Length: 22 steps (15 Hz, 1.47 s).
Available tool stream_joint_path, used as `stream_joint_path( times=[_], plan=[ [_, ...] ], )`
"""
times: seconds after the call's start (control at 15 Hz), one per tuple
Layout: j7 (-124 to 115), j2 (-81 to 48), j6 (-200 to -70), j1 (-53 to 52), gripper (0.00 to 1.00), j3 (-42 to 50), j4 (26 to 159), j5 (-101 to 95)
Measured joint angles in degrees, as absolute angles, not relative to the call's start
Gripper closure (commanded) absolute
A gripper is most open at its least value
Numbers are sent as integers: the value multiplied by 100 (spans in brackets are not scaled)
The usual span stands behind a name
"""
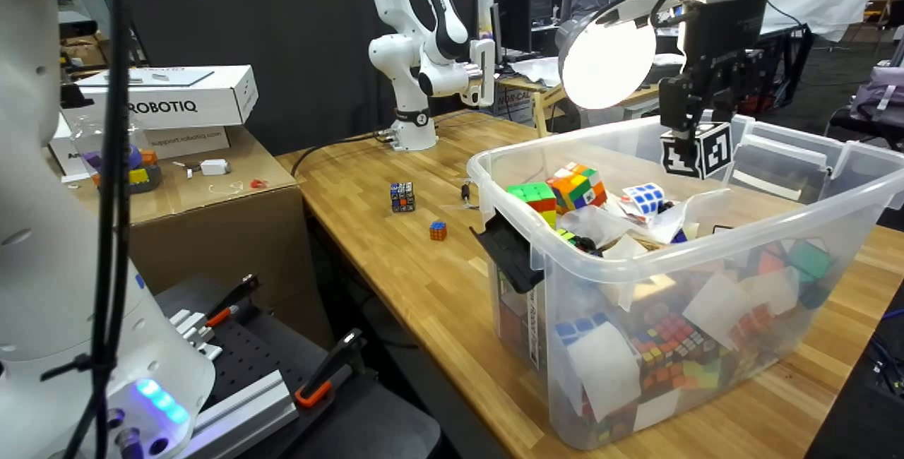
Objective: Remove a cube from the storage container
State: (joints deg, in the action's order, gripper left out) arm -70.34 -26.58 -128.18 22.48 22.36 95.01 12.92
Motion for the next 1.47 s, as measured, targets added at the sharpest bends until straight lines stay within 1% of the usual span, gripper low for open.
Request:
stream_joint_path(
  times=[0.47,0.93,1.47],
  plan=[
    [-6526,-1366,-12826,2006,62,2161,10820,1182],
    [-6129,-322,-13093,1812,62,2042,11775,859],
    [-5145,398,-13105,1548,62,1658,12565,1007]
  ],
)
